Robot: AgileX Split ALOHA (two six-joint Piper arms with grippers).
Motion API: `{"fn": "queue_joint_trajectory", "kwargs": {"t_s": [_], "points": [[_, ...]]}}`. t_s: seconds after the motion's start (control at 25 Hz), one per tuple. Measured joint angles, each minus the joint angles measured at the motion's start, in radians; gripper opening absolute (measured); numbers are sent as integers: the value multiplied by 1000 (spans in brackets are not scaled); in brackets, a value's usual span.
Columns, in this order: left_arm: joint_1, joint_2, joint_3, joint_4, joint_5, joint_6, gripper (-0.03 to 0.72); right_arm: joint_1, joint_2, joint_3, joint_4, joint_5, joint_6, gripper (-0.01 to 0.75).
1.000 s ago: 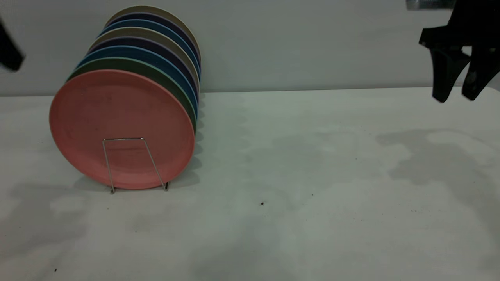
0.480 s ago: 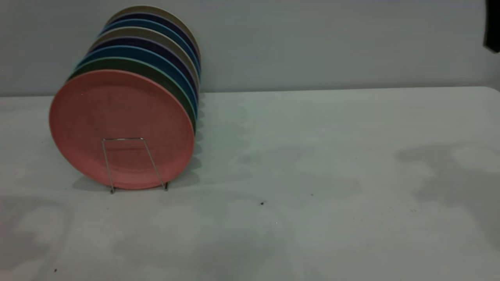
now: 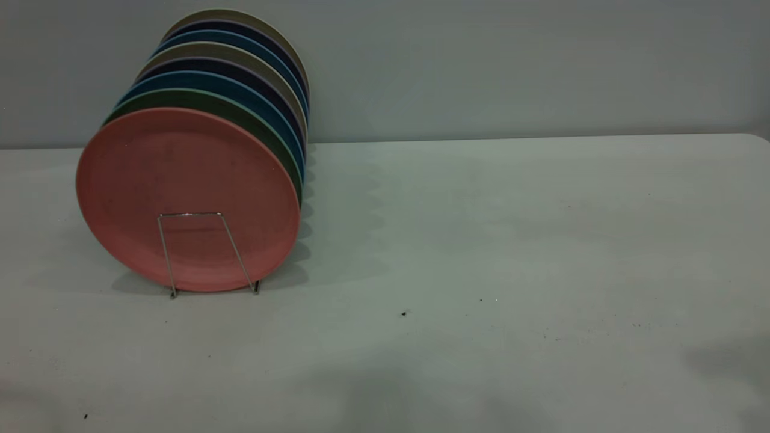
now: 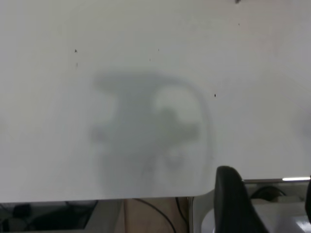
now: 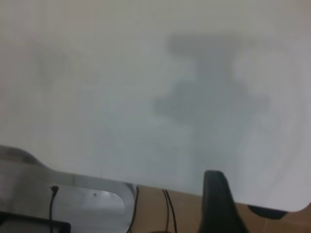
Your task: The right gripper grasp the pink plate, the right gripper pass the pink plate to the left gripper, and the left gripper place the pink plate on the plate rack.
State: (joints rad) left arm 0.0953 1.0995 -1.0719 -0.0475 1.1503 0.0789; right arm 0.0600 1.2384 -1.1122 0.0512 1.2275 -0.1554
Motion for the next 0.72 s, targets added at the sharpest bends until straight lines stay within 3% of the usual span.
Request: {"fn": "queue_joint_trajectory", "kwargs": {"t_s": [0.72], "points": [[0,-617,376,0,10,34,372,0,-692,376,30,13,-12,483]]}}
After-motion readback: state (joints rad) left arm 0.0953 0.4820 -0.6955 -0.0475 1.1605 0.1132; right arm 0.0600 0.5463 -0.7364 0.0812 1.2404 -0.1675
